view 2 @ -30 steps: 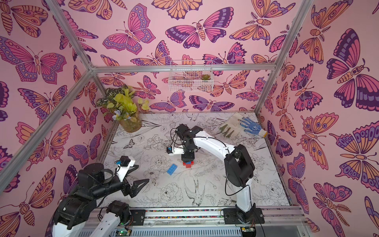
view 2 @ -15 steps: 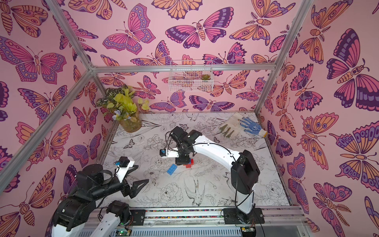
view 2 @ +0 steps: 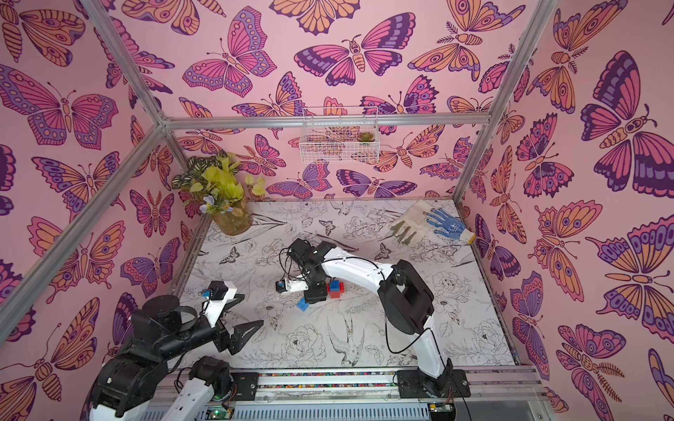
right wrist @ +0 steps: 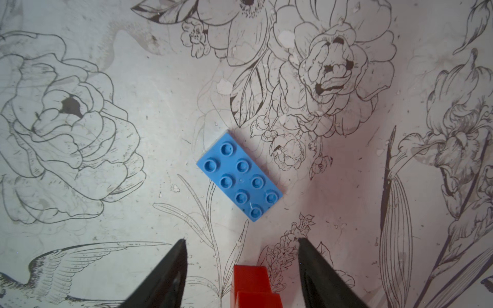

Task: Assemble the letter f with lego
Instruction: Pick up the lego brick from the center of the board.

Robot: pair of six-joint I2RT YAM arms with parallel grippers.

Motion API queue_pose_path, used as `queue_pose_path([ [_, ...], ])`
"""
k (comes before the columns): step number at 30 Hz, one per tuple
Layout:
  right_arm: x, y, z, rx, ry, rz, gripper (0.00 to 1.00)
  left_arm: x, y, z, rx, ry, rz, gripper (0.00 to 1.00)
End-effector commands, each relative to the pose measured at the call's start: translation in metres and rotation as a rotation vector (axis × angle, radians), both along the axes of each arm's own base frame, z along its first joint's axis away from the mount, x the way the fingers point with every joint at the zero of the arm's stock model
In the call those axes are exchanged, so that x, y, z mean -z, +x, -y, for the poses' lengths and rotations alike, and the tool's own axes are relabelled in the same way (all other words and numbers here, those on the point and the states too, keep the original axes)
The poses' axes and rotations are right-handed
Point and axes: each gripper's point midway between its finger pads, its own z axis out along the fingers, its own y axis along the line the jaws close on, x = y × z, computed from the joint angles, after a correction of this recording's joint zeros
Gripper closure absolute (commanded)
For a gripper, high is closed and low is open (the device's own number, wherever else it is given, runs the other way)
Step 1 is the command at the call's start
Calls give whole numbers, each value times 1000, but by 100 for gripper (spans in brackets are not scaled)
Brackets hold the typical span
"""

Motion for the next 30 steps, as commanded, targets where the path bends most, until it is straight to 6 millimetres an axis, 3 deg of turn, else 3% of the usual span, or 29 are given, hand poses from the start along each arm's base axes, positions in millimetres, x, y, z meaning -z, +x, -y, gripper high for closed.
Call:
queue_pose_path([
  [1,1,3,-14,-74,2,64,33,-1,-3,-1,2,12,8,0],
  [13,21,-7,-29,-198,-45,63,33,-1,-4,-1,4,10,14,0],
  [30,33,-15,-17,-203,-116,15,39,-1,-4,-1,4,11,10,0],
])
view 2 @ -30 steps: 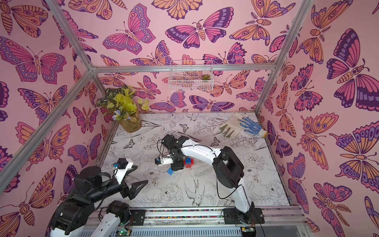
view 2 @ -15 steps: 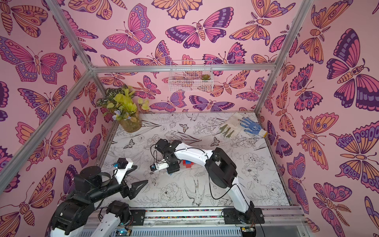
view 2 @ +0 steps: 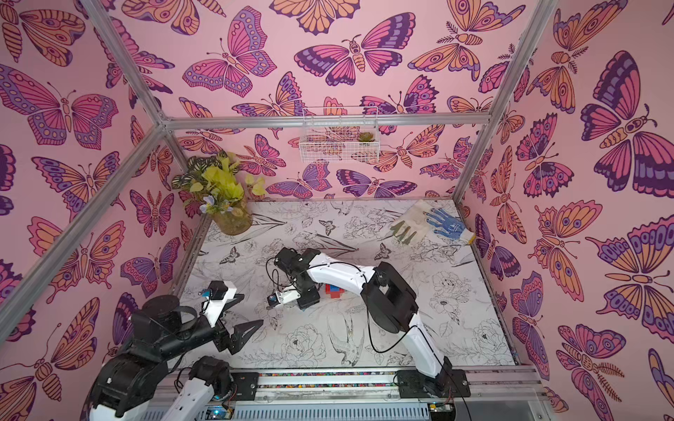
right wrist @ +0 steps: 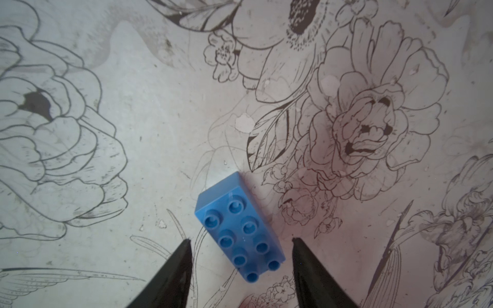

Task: Assemble the letter f with lego
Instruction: Pick up the lego brick from the center of the board.

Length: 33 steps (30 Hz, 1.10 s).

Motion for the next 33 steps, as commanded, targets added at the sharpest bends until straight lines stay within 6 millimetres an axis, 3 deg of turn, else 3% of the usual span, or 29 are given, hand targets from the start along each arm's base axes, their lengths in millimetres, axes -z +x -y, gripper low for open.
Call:
queue_pose_path([
  [1,8,-8,5,-12,-39,-24,39,-1,-4,0,11,7,8,0],
  [21,27,-15,4,-26,-88,-34,40,-1,-4,-1,7,8,8,0],
  [33,28,-13,1,-20,-94,-37,59,-1,-4,-1,6,9,7,0],
])
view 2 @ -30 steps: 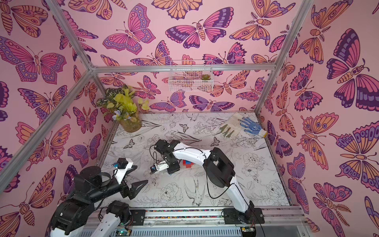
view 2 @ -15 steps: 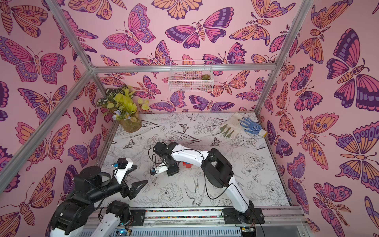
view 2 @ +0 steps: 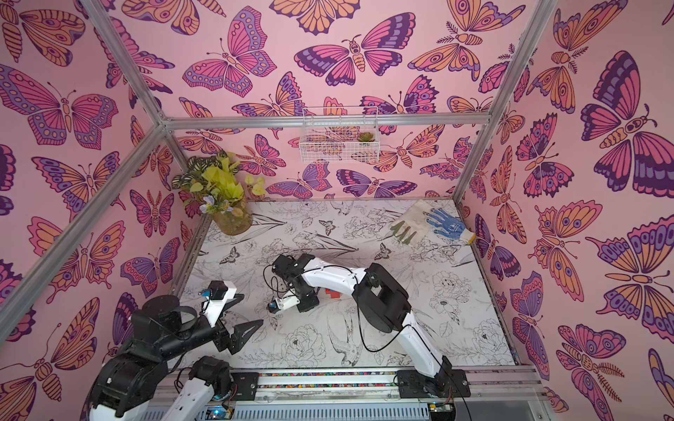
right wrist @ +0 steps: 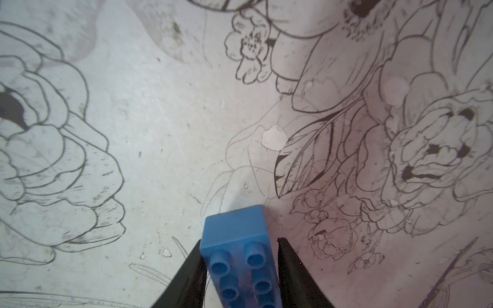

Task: Assemble the letter f with lego
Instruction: Pick up the lego brick from the center of the board.

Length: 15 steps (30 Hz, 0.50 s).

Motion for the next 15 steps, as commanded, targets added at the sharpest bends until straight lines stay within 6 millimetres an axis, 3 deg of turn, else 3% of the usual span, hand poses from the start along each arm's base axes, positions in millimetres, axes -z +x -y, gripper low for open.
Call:
queue_pose_path([
  [1,2,-4,0,-3,-26,-15,61,-1,-4,0,8,7,6,0],
  [8,2,-4,-2,11,-27,-23,76,-1,-4,-1,6,7,6,0],
  [15,-12,0,-8,51,-9,-20,80,-1,-4,-1,6,7,6,0],
])
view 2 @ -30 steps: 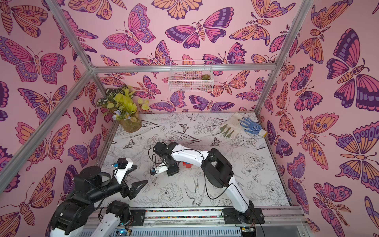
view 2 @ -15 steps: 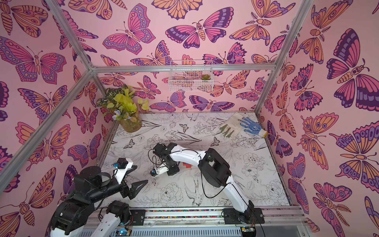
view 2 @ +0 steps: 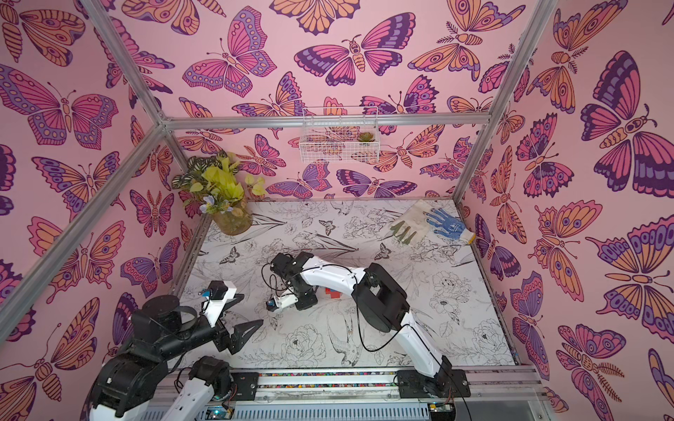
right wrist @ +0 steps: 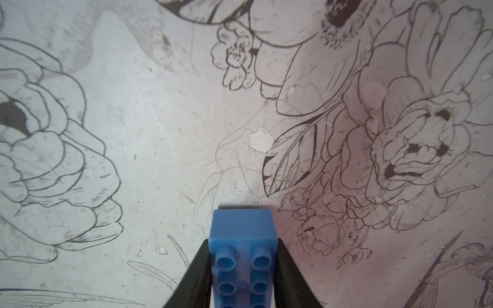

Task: Assemble the letter f with lego
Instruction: Pick up the lego brick from the center of the board, then assemble the lego brick with the lego brick.

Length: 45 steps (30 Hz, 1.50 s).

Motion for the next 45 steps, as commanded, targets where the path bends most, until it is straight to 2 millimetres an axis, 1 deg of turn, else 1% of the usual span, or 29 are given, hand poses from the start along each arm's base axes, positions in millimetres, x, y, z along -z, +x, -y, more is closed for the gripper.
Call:
queue_pose_path([
  [1,-11,-3,-5,30,2,-16,80,-1,-4,-1,7,7,8,0],
  [8,-55,5,-16,85,57,15,80,-1,-4,0,12,5,7,0],
  [10,-66,10,-15,102,58,43,80,-1,-5,0,13,5,10,0],
  [13,-83,20,-9,144,54,101,80,-2,-5,0,15,4,11,0],
  [16,-102,28,3,208,59,117,80,-2,-6,0,15,4,12,0],
  [19,-122,40,20,296,72,129,80,-2,-6,0,16,3,13,0],
  [23,-147,51,48,386,80,132,80,-2,-6,0,17,4,13,0],
  [27,-163,58,76,454,87,118,83,-2,-6,1,20,2,14,0],
  [31,-167,58,100,487,102,72,85,-2,-6,1,20,2,15,0],
  [35,-164,59,112,503,129,43,85,-2,-6,0,17,3,15,0],
  [40,-159,53,113,483,148,8,86,-2,-6,0,15,3,16,0],
  [43,-149,48,112,472,139,-25,85,-2,-6,0,15,3,14,0],
  [45,-139,45,112,460,132,-46,85,-2,-6,0,15,4,12,0],
])
